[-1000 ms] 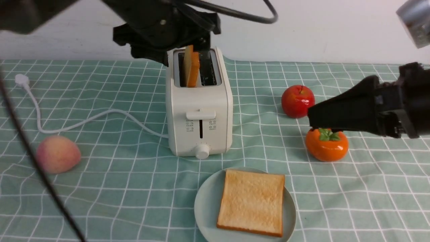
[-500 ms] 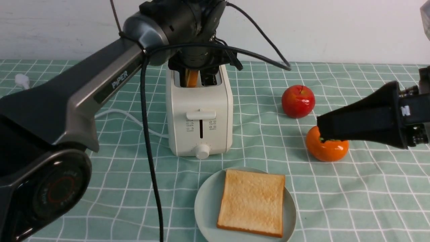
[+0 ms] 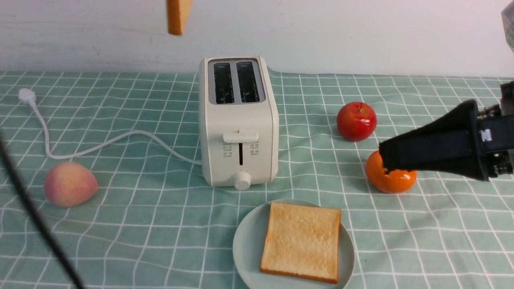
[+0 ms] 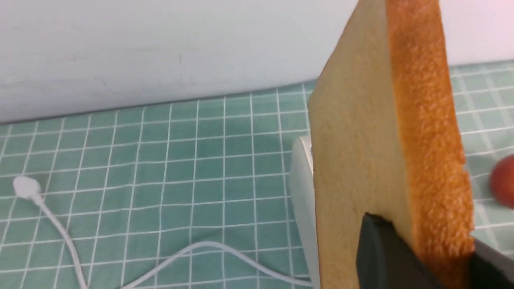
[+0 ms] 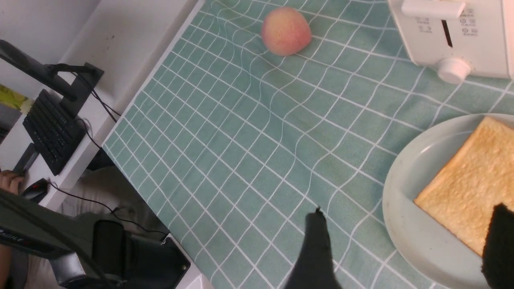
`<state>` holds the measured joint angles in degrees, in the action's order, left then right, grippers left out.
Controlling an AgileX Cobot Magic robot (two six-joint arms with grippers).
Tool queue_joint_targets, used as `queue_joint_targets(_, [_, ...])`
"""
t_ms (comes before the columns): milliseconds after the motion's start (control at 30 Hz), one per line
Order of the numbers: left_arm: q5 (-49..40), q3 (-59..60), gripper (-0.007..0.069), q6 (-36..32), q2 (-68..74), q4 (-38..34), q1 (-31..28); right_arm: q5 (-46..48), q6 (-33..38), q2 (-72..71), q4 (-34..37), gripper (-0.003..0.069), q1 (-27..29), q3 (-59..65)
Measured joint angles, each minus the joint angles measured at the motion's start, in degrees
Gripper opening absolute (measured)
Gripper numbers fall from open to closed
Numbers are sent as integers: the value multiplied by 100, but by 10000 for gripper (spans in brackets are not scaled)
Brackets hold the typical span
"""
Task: Take toasted bread from bread machine on blue coffee table place on plate.
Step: 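Reach for a toast slice standing in the toaster with the left gripper, then place the slice of bread on the plate with the left gripper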
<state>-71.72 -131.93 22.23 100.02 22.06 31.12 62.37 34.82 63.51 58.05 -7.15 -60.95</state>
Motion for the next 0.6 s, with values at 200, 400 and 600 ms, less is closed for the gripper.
queue_joint_targets(200, [-9, 575, 85, -809, -890, -1940, 0, 6, -5, -44, -532, 519, 0, 0])
queue_joint_targets(400, [396, 2404, 85, -2297, -939, -4780, 5, -458, -387, -454, -1285, 519, 0, 0])
queue_joint_targets(600, [869, 4458, 85, -2995, -427, -6335, 5, -1182, -841, -1172, -2017, 519, 0, 0])
